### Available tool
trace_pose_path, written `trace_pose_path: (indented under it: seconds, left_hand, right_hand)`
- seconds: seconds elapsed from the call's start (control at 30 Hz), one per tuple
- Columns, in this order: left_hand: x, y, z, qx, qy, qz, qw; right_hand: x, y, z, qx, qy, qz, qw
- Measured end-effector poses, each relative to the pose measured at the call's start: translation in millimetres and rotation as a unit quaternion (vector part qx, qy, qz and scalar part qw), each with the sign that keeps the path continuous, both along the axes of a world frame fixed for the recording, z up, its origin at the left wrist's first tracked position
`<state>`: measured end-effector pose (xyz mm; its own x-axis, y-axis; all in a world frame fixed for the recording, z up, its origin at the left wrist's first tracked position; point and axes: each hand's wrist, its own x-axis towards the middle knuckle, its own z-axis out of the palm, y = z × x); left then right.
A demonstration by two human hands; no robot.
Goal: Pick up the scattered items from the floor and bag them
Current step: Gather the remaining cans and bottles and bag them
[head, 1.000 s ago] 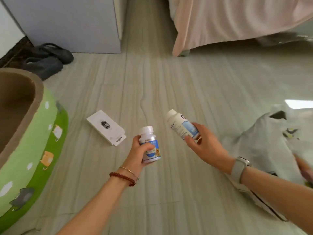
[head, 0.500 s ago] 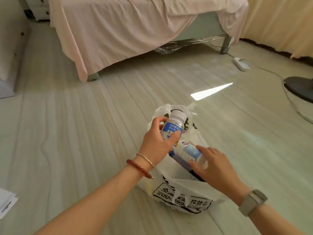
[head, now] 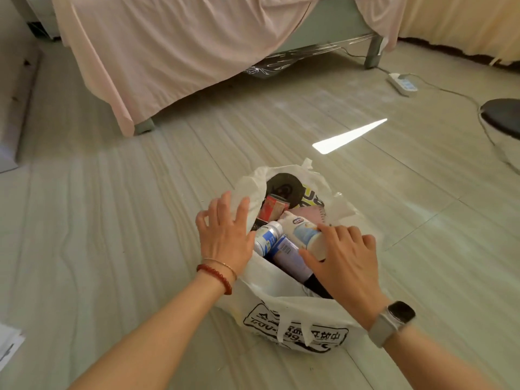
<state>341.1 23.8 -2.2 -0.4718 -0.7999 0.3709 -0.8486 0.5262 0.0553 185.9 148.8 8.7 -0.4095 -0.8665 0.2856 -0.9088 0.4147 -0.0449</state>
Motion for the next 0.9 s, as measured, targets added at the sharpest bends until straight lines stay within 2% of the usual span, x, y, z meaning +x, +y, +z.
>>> trace_pose_path:
  seconds: [0.03,0.07,0.13,0.17,0.27,0.4,0.47,0.57,0.63,0.7,0.8,0.9]
  left_hand:
    - [6,-3,4,0.086,0.059,0.045,0.994]
    - [10,-6,8,0.195,0.137,0.087,0.967]
    - [15,-14,12,0.368,0.305,0.112,0.871]
    - [17,-16,14,0.387,0.342,0.103,0.850]
    - [23,-16,21,0.313,0.410,0.054,0.855]
    - [30,-18,33,0.292,0.411,0.046,0.862]
    - [38,-21,35,0.335,0.373,0.029,0.865]
    - [63,-22,37,0.433,0.309,0.001,0.847]
    - [93,-24,38,0.441,0.275,0.008,0.854]
    - [138,-22,37,0.418,0.251,0.029,0.873]
    - [225,-11,23,0.396,0.249,0.089,0.879]
    - [321,15,-4,0.385,0.234,0.182,0.874]
  right_hand:
    - [4,-8,1,0.009,0.007,0.005,1.000]
    - [8,-16,2,0.025,0.013,0.004,1.000]
    - [14,-29,3,0.083,0.007,0.002,0.997]
    - [15,-33,0,0.108,-0.001,-0.001,0.994]
    - [14,-39,-7,0.141,-0.005,0.002,0.990]
    - [18,-42,3,0.180,-0.038,-0.002,0.983]
    - [32,-48,16,0.121,-0.082,0.042,0.988]
    - [70,-59,30,0.014,-0.154,0.126,0.980]
    - [106,-67,35,-0.068,-0.167,0.192,0.965]
    - [149,-74,39,-0.097,-0.163,0.263,0.946]
    - [223,-83,28,-0.045,-0.134,0.386,0.912]
    - [303,-85,1,0.099,-0.122,0.484,0.861]
